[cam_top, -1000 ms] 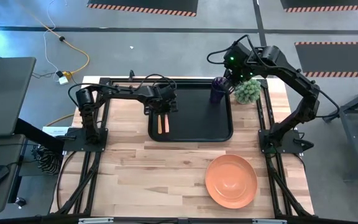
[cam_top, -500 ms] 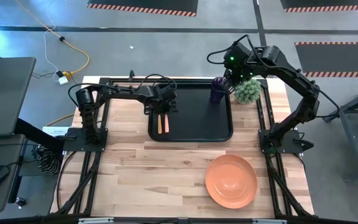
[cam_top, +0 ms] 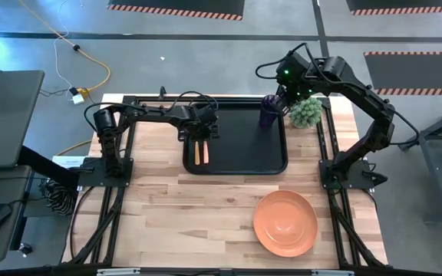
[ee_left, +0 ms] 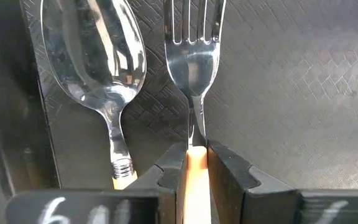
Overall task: Pick and place plate/cup/fork/spoon on tray
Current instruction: Put the orange fork on the black serving tray to the right of the yellow fork
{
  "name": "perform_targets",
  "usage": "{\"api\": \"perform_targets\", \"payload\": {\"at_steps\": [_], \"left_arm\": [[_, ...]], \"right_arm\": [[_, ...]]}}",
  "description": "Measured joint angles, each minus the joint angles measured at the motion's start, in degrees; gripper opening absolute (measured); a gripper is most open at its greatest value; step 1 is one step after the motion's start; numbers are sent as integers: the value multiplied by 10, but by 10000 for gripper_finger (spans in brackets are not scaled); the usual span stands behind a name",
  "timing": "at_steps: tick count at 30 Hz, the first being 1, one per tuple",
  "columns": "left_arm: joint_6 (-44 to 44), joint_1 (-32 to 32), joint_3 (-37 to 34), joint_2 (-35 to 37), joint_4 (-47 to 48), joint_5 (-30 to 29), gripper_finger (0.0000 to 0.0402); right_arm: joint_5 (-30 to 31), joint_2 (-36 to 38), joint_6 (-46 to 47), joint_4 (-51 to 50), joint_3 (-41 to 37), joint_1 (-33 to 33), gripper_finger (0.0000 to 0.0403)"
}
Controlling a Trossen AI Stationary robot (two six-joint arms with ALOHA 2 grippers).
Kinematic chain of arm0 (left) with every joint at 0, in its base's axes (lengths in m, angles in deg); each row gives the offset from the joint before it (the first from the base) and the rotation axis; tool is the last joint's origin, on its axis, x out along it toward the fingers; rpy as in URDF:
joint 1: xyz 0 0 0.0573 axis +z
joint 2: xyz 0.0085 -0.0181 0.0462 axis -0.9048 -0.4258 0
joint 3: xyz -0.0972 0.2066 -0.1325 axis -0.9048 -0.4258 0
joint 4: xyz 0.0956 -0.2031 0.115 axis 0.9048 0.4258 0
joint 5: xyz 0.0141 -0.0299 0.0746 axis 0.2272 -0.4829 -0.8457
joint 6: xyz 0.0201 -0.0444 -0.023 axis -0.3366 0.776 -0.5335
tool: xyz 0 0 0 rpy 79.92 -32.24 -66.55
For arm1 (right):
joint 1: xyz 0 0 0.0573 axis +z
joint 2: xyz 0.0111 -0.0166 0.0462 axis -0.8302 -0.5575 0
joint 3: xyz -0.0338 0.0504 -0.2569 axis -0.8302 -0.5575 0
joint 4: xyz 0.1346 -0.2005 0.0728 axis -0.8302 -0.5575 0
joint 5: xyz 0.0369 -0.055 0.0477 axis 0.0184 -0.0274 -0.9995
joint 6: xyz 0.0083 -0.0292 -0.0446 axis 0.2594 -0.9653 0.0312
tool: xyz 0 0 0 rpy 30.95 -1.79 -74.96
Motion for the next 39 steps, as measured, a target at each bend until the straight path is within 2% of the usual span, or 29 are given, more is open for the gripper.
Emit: {"api": "perform_targets", "payload": {"at_steps": [21, 32, 39], "left_arm": [[-19, 1, 0, 0, 0, 12, 52], [-26, 3, 1, -3, 9, 24, 95], [-29, 8, 1, 0, 15, 26, 93]], "right_arm": [[0, 0, 0, 0, 0, 0, 122], [0, 0, 0, 0, 0, 0, 122], [0, 0, 0, 0, 0, 0, 122]]}}
